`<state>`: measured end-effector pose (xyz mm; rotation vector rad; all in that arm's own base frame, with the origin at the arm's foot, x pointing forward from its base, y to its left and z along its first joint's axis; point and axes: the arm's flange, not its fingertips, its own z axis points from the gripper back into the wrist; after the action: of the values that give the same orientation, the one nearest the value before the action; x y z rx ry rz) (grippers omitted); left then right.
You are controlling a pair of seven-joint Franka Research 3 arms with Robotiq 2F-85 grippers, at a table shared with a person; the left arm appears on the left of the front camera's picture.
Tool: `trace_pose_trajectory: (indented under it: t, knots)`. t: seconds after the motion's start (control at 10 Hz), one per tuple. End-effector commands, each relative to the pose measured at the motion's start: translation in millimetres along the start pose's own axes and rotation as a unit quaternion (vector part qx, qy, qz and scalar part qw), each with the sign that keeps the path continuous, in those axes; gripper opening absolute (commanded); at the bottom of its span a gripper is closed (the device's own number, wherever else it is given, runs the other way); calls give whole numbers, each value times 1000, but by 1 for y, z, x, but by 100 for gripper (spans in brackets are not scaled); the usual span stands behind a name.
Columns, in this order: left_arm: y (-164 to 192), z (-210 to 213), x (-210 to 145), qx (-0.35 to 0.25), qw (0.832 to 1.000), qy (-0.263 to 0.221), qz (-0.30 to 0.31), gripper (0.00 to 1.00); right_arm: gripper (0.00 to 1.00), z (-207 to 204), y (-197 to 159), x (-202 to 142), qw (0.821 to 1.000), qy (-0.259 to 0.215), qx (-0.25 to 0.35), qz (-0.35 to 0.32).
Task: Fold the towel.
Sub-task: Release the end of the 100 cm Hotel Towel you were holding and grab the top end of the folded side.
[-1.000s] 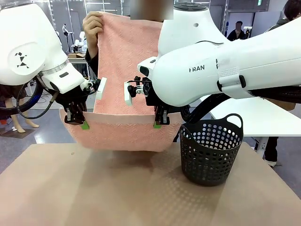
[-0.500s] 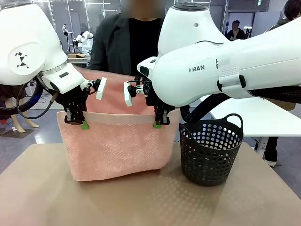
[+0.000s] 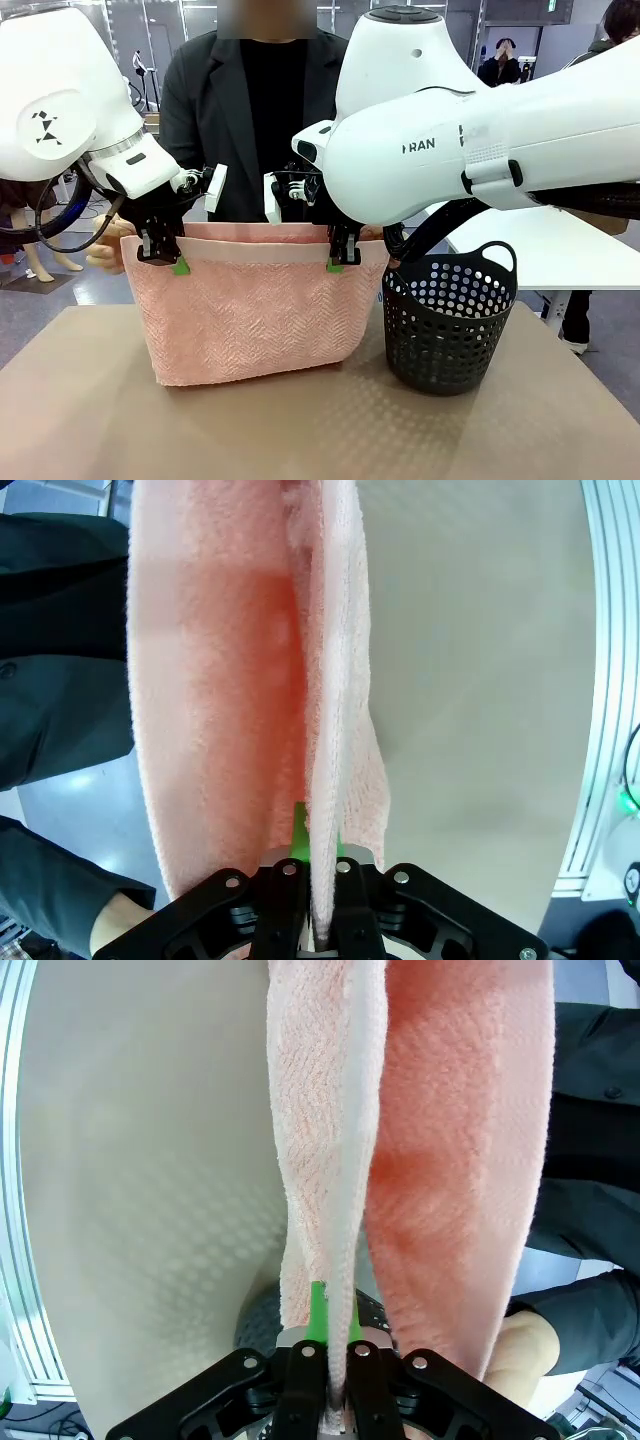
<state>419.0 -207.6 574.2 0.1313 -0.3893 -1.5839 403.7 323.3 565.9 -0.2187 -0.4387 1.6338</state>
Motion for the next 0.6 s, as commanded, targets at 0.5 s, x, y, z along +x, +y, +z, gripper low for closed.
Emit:
trace_pose_trajectory:
  t: [0.5]
  knots:
    - [0, 1, -1, 1, 1000, 0, 3, 0, 0, 2, -1, 0, 1000, 0, -5, 1]
